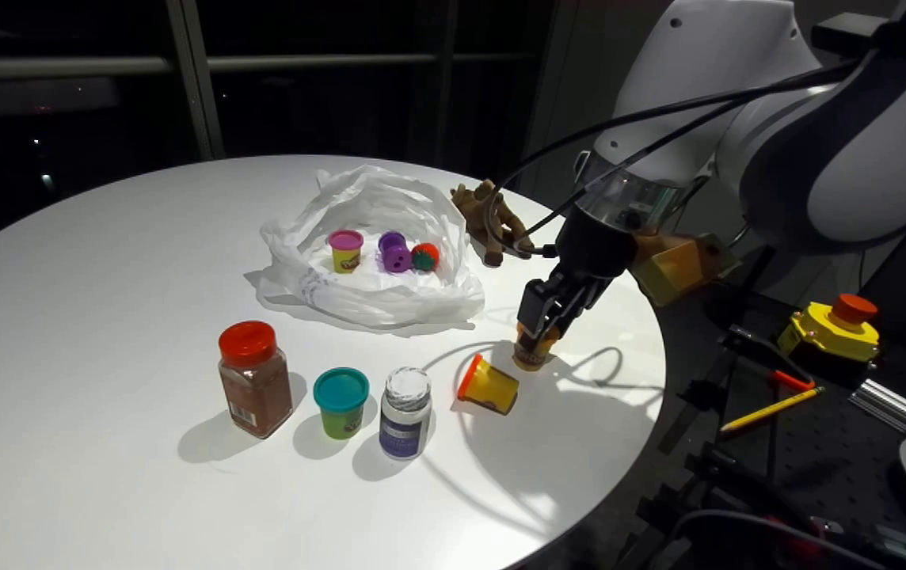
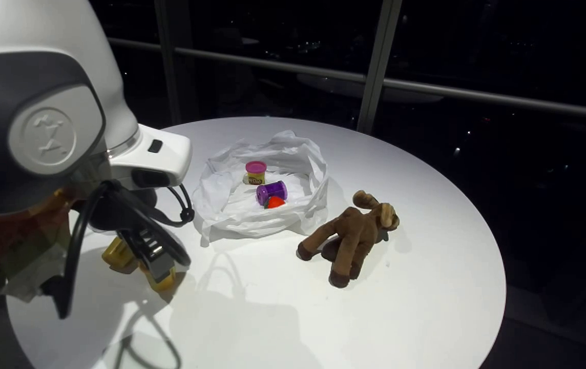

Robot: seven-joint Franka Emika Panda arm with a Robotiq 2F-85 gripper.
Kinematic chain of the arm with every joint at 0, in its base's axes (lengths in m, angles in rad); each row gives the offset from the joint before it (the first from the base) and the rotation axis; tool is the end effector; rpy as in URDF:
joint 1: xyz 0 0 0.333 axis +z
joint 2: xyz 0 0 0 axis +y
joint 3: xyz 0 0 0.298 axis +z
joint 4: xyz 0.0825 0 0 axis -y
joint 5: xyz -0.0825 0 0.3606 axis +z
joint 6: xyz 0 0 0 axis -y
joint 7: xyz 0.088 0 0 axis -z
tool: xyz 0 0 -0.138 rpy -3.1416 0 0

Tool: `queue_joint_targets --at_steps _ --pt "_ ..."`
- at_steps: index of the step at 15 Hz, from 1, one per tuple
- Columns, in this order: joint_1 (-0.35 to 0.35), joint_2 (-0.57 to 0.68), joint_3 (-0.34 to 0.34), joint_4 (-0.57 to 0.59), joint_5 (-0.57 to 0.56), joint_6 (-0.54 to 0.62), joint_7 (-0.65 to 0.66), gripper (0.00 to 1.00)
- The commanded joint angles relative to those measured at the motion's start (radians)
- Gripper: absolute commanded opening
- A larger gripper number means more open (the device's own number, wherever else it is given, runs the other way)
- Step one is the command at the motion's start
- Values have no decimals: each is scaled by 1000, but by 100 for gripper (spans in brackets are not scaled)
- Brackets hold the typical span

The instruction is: Place the containers, strawberry and toy deer inside the plastic

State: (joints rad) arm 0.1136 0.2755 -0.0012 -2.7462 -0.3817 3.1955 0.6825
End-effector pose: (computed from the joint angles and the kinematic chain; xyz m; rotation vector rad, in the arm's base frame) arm 0.3828 0.0789 0.1276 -3.0639 0.2875 -0.2503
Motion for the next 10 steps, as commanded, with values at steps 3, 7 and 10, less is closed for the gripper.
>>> queue_joint_targets --at_steps 3,7,10 --pt "-22 -121 42 55 11 -183 -17 28" --pt "-42 -147 89 190 70 -335 -65 28" --pt "-27 -101 51 317 5 -369 -29 28"
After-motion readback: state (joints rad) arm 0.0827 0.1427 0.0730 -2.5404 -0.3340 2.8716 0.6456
